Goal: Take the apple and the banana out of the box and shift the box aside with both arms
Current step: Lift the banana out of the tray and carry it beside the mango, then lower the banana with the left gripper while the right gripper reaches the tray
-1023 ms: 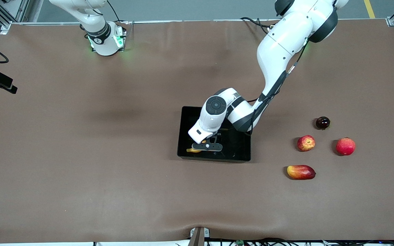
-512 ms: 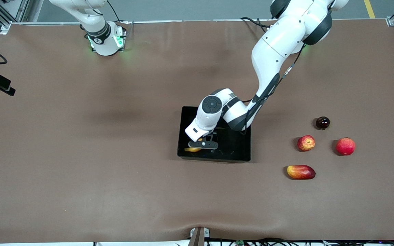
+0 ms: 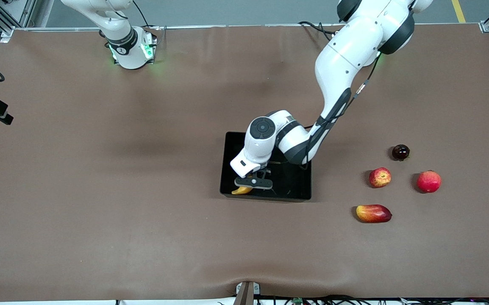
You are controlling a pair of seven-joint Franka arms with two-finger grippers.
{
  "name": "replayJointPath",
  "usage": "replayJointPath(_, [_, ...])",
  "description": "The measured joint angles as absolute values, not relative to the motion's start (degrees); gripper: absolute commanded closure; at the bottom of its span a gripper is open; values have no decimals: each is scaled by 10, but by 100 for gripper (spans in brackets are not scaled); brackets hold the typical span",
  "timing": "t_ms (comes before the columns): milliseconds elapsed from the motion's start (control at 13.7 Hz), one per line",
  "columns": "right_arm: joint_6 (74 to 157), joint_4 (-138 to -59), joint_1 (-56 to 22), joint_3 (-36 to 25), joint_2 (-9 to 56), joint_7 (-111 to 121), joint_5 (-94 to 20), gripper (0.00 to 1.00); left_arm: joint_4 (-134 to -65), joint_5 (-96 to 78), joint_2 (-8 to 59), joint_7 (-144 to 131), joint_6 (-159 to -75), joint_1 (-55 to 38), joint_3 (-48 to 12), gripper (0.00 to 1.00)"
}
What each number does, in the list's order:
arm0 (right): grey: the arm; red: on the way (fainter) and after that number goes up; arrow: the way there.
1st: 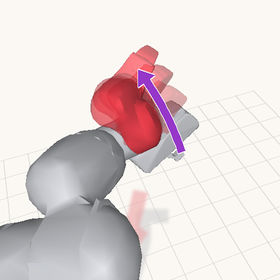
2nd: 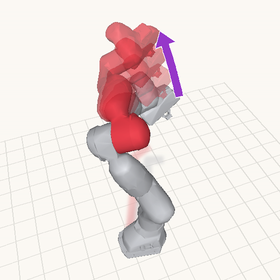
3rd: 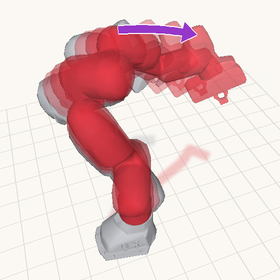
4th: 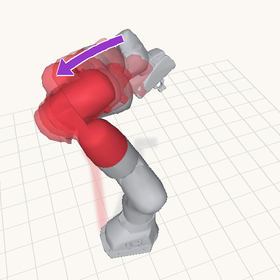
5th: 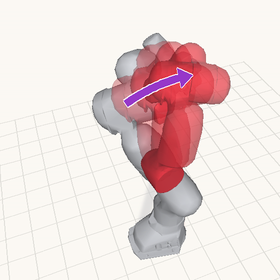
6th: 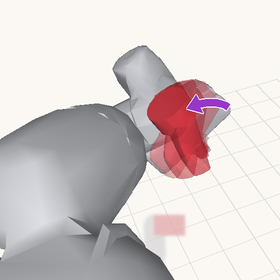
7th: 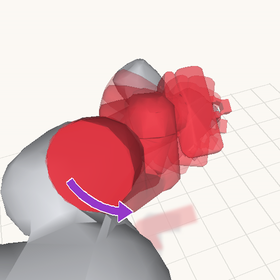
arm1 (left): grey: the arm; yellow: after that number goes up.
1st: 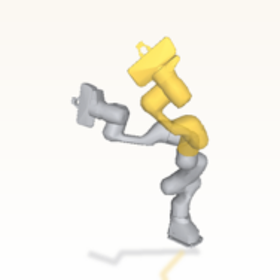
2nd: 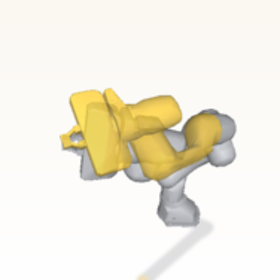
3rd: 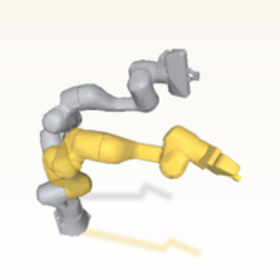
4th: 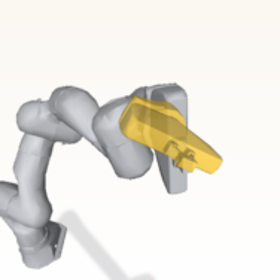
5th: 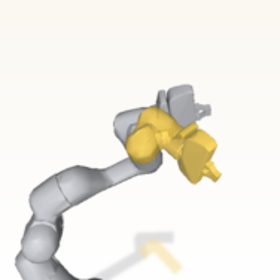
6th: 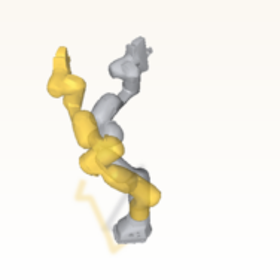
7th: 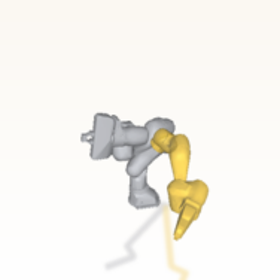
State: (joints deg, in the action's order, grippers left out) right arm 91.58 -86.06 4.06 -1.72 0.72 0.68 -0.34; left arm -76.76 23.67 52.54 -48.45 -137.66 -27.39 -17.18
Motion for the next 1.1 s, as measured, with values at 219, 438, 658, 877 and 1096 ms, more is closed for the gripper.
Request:
replayJointPath(219, [919,-861,41,-17,9,7,-4,0,-764,237,476,-480,-1329,-252,-171,100])
replayJointPath(438, [923,-860,41,-17,29,7,-4,0,-764,237,421,-467,-1276,-226,-172,100])
replayJointPath(658, [944,-860,40,-15,52,7,-4,0,-764,231,386,-440,-1243,-190,-171,100])
replayJointPath(877, [942,-863,30,-9,81,10,-5,0,-765,182,362,-349,-1217,-120,-170,100])
replayJointPath(1096, [952,-881,-12,-5,119,6,-42,0,-766,118,352,-206,-1208,-18,-170,100])
